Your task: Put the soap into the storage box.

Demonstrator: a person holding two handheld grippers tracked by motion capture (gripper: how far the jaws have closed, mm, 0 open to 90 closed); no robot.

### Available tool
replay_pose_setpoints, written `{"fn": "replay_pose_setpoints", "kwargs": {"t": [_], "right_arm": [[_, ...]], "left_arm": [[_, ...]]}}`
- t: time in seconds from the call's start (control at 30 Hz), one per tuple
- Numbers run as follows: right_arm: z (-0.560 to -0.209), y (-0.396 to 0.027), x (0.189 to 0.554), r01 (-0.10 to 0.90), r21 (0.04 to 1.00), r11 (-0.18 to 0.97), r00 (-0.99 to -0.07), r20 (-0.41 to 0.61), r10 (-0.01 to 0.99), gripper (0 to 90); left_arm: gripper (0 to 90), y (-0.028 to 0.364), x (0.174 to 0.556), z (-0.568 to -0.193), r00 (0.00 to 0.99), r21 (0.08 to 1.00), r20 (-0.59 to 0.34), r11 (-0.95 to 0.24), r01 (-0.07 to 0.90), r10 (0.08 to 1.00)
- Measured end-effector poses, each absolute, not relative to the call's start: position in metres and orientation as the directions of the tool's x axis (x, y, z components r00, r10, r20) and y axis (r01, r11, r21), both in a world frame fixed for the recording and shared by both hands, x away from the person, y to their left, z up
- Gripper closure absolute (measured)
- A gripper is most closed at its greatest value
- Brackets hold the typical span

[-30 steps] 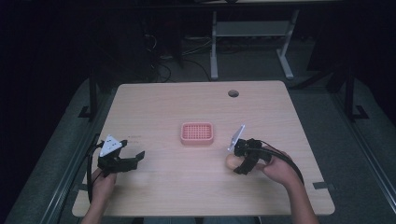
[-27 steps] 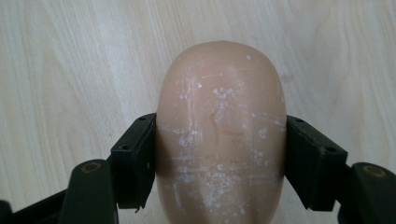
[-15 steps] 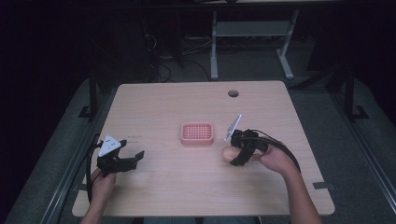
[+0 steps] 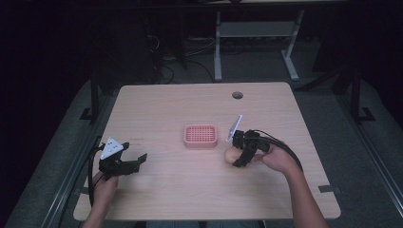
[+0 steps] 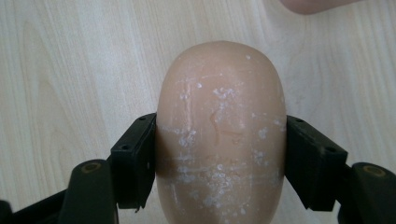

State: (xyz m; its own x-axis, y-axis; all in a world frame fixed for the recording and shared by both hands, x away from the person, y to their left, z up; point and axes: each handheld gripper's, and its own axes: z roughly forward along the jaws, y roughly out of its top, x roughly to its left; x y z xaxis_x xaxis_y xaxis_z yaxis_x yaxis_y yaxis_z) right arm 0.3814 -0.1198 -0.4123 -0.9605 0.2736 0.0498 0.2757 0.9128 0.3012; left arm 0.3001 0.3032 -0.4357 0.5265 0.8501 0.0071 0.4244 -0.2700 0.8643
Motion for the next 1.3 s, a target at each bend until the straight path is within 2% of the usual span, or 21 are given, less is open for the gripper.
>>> {"fn": "replay_pose_setpoints", "kwargs": {"t": [1.3], "right_arm": [[-0.386,-0.088,0.415,0.217,0.371,0.903,-0.975,0.038,0.219,31.9]], "left_arm": [[14.2,0.303,0.3,-0.435,0.526,0.866,0.011,-0.272,0.42,0.85]]}}
